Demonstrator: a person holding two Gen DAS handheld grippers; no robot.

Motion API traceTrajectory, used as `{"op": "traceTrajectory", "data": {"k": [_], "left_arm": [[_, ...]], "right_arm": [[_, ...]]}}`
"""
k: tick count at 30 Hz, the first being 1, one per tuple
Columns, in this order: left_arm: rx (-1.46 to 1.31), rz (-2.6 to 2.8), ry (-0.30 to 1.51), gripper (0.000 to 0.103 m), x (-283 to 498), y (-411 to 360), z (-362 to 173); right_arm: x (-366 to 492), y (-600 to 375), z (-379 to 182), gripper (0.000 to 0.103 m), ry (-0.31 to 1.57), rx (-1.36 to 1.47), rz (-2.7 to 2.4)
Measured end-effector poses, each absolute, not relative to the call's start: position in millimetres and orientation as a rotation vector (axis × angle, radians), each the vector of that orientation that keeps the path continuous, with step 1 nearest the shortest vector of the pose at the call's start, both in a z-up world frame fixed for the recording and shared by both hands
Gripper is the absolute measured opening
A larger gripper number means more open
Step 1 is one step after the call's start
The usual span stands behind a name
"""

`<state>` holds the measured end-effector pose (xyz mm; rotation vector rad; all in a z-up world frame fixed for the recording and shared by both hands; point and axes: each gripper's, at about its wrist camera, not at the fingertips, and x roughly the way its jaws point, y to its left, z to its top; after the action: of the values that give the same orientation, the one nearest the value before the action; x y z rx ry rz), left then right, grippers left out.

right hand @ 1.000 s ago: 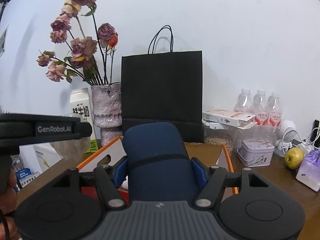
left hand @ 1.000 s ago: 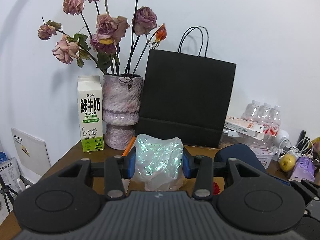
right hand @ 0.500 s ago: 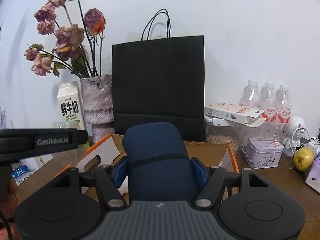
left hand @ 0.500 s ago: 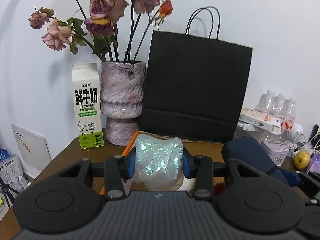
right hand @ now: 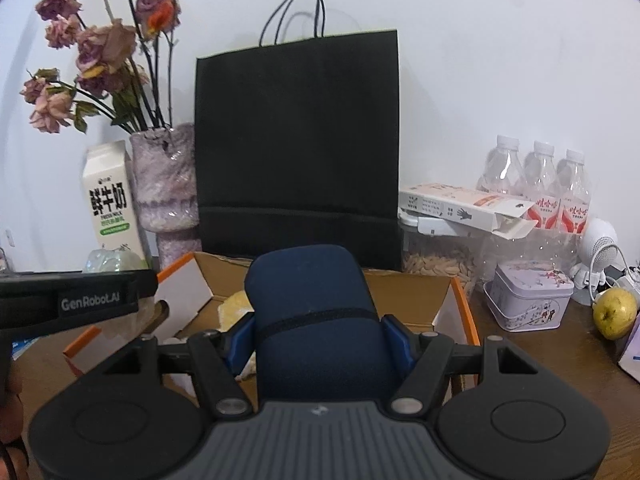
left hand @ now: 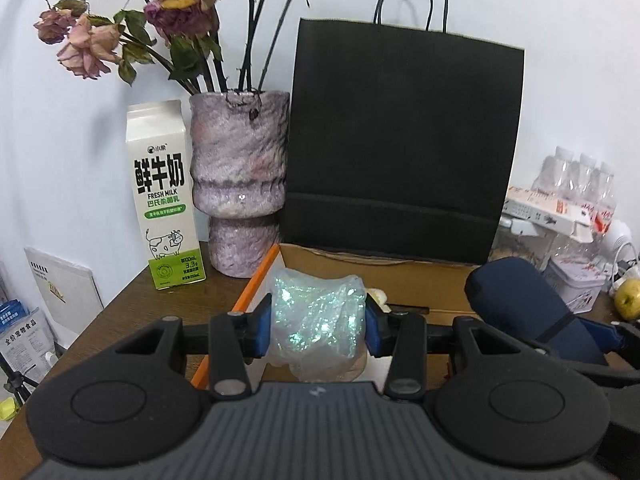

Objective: Organize objects
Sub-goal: 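Carry the plastic bag and glasses case toward the red box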

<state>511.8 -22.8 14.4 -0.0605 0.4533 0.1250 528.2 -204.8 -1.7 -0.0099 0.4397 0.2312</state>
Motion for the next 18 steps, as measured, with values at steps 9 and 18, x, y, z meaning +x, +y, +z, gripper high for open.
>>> {"op": "traceTrajectory", "data": {"k": [9, 18], "left_arm": [[-0.067, 0.117, 0.438, 0.044, 517.0, -23.3, 3.9], [-0.061, 0.136, 0.423, 0.057, 516.3, -24.0, 0.5]], "right_arm": [[533.8, -202.2, -12.5, 0.065, 0.433, -0.018, 0.232], [539.0, -202.6, -20.0, 0.066, 0.465, -0.015, 0.227]]}}
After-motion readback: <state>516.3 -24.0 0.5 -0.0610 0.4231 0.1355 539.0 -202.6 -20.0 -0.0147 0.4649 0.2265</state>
